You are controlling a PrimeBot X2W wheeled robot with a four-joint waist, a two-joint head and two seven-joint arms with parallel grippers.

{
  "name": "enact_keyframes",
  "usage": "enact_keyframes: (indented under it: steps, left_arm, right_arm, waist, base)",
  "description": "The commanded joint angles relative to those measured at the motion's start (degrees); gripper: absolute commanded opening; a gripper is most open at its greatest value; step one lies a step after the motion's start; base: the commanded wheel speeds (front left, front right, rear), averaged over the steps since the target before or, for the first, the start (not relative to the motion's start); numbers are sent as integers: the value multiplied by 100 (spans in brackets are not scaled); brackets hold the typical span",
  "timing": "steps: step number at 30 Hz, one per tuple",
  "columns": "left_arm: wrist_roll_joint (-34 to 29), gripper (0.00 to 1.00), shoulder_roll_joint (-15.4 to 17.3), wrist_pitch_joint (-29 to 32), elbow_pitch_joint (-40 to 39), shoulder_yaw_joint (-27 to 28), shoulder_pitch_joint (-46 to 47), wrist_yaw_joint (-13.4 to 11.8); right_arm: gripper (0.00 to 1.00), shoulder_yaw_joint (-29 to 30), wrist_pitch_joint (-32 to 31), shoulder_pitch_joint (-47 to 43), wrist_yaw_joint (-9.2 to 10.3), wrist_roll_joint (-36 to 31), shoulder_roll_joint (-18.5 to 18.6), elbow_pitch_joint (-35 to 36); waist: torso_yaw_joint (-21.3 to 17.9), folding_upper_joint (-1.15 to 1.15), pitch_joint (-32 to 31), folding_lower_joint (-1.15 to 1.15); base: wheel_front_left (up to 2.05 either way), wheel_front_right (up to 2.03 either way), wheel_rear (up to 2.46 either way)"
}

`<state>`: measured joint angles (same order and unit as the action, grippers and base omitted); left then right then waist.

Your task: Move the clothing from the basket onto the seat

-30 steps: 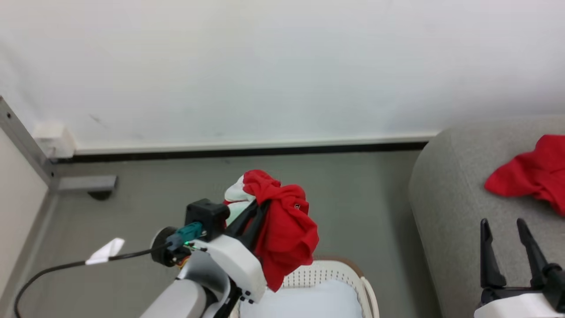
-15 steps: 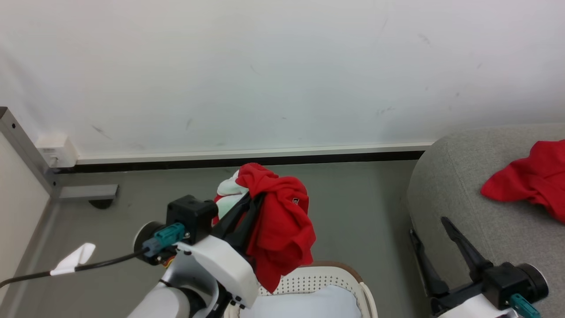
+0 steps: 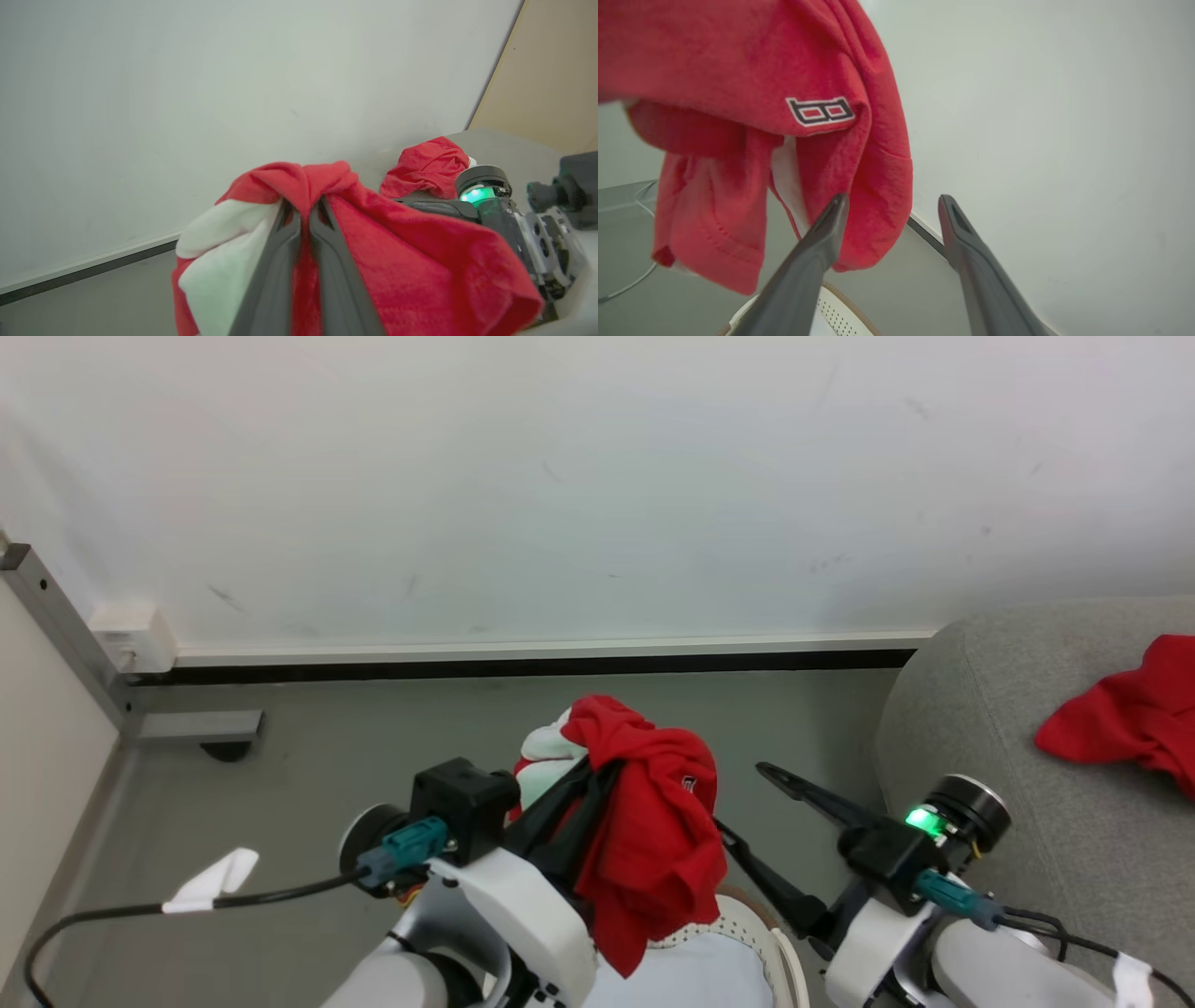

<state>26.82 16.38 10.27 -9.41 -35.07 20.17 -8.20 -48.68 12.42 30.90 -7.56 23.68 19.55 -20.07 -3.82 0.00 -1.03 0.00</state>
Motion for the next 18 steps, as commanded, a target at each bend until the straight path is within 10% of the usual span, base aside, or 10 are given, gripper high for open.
enact_keyframes:
  steps: [1, 14, 15, 16, 18]
  left_arm:
    - [54, 0, -53, -2, 23, -24, 87, 24]
    - [140, 0, -235, 53, 132, -340, 142, 214]
    - [147, 0, -238, 54, 145, -352, 150, 219]
    - [147, 0, -248, 53, 157, -359, 157, 212]
    - [150, 0, -254, 40, 185, -352, 155, 198]
  right_arm:
    - [100, -306, 8, 236, 15, 165, 24, -107]
    - [100, -1827, 233, 1318, 15, 1044, -322, -1072]
    - [85, -1887, 234, 1361, 15, 1127, -354, -1113]
    - [0, -1912, 246, 1397, 15, 1232, -370, -1152]
    - [0, -2013, 270, 1409, 15, 1439, -395, -1207]
  waist:
    - [30, 0, 8, 0]
    - [146, 0, -54, 0]
    - [162, 0, -61, 0]
    - [176, 0, -65, 0]
    - [197, 0, -71, 0]
  base:
    - [0, 0, 0]
    - [0, 0, 0]
    - [0, 0, 0]
    - [0, 0, 0]
    - [0, 0, 0]
